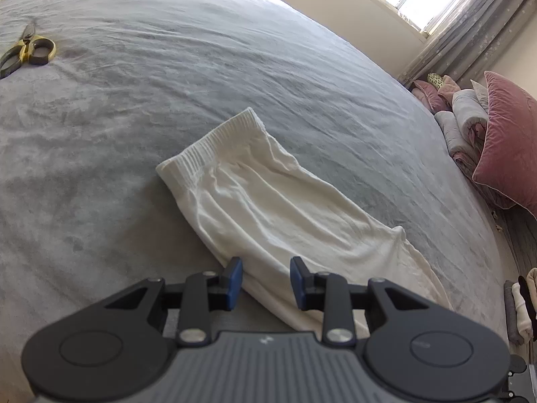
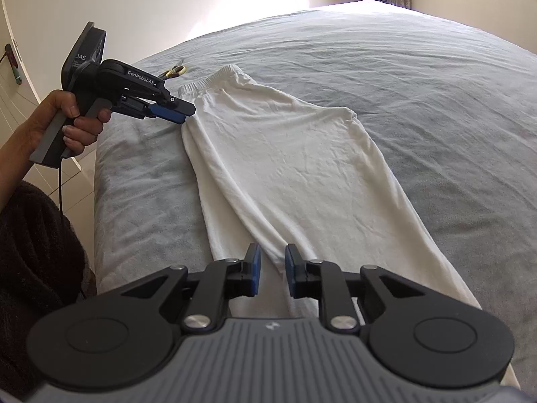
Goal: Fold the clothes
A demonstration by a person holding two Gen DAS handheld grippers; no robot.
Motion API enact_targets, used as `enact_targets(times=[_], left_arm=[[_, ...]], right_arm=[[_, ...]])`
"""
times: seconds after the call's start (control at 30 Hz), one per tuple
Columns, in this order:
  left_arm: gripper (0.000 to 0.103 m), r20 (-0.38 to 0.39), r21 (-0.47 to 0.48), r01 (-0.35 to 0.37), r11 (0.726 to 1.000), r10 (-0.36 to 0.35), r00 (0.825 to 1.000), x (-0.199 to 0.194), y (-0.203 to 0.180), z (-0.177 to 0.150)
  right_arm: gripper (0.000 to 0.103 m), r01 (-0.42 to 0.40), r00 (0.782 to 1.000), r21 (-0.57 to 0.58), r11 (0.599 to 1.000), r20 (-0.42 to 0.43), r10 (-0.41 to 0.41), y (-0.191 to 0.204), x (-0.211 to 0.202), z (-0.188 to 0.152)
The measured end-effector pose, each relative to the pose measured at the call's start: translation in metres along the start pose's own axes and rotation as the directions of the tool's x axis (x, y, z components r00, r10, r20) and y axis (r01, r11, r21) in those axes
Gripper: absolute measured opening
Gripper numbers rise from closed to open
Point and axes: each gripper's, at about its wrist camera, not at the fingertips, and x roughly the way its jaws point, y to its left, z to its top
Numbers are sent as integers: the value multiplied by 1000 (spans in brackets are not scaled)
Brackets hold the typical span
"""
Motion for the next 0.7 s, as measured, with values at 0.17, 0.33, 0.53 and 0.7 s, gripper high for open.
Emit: enact_targets(times=[0.17,0.33,0.53,0.7], left_arm=[[31,-4,0,3,1000,-3,1000,1,-1,0],[31,-3,2,1,1000,-1,1000,0,-1,-1],[31,4,-9,-12,1000,12,1000,-4,3,-1],[31,27,-41,-33,999,34,999,-7,8,0]], right_arm=[[21,67,998,-125,990,0,-68,15,4,-4],[2,74,997,-128,989,9,-74,16,3,-3],[0,-36,998,-51,998,40,38,14,-15,4],[0,-34,997,-59,998,69,38,23,-17,7]])
